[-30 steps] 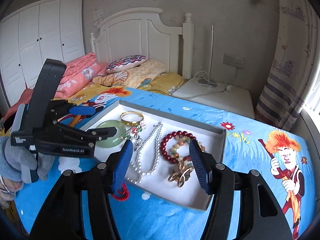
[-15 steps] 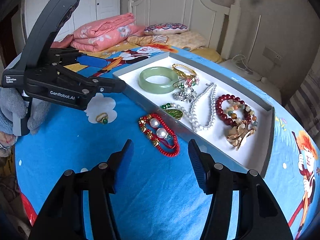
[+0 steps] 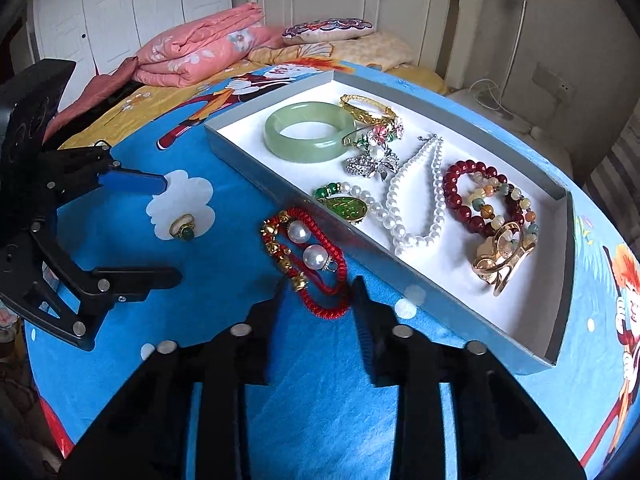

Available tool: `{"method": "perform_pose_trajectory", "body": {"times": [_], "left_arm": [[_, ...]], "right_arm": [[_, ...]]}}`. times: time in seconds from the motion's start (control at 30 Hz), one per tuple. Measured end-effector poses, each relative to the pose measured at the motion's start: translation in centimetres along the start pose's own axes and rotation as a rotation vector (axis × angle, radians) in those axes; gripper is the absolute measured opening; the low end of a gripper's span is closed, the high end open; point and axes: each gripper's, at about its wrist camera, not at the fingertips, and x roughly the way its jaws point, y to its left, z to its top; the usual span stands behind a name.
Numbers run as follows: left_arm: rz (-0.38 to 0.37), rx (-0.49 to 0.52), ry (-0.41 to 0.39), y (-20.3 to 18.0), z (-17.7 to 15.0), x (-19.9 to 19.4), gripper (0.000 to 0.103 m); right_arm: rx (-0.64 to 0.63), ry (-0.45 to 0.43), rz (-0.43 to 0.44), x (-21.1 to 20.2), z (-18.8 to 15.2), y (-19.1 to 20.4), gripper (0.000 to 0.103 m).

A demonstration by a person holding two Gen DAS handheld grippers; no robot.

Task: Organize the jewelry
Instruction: 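Grasp red cord pearl bracelet with right gripper while left gripper grasps gold ring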

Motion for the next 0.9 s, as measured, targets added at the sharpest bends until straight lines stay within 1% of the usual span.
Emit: {"method": "perform_pose_trajectory", "body": {"times": [0.07,0.17,0.37,0.43,0.5,0.53,0.67,0.77,0.83,0.9], "left_arm": [[-0.001,-0.004,0.001,0.2,0.0,0.0,0.086],[-0.001,-0.002,0.002,0.2,0.0,0.0,0.086],[-0.006,0.008,0.001,0.1,0.2,0.1,0.086],[-0.008,0.009,-0.001,0.0,0.3,0.1,0.084],[-0.006,0.015,-0.006,-0.1,0.4,0.1,0.077],[-0.006,0.015,-0.009,-0.1,0.5,0.1,0.075],[-0.004,0.013,-0.019,-0.2,0.9,0.2,0.063],[-0.007,0.03,-0.03,-0.6,0.8,0.1,0.056],[-0.013,0.039,-0.036,-0.7,0.7,0.0,0.053],[-0.018,0.043,-0.04,-0.7,0.6,-0.1,0.047]], "right_arm": [[-0.015,-0.004,-0.013,-0.1,-0.2,0.4,0.015],[-0.042,-0.016,-0.053,-0.5,-0.6,1.1,0.012],[-0.032,-0.093,-0.079,-2.7,-1.3,1.6,0.012],[-0.015,-0.125,-0.076,-3.7,-1.4,1.5,0.011],[-0.005,-0.156,-0.079,-4.6,-1.2,1.5,0.011],[0.001,-0.17,-0.078,-5.0,-1.1,1.5,0.01],[0.022,-0.217,-0.076,-6.4,-1.1,1.6,0.01],[0.032,-0.233,-0.077,-6.9,-1.1,1.7,0.01],[0.039,-0.235,-0.076,-7.0,-1.2,1.6,0.005],[0.045,-0.239,-0.076,-7.0,-1.2,1.6,0.005]]}}
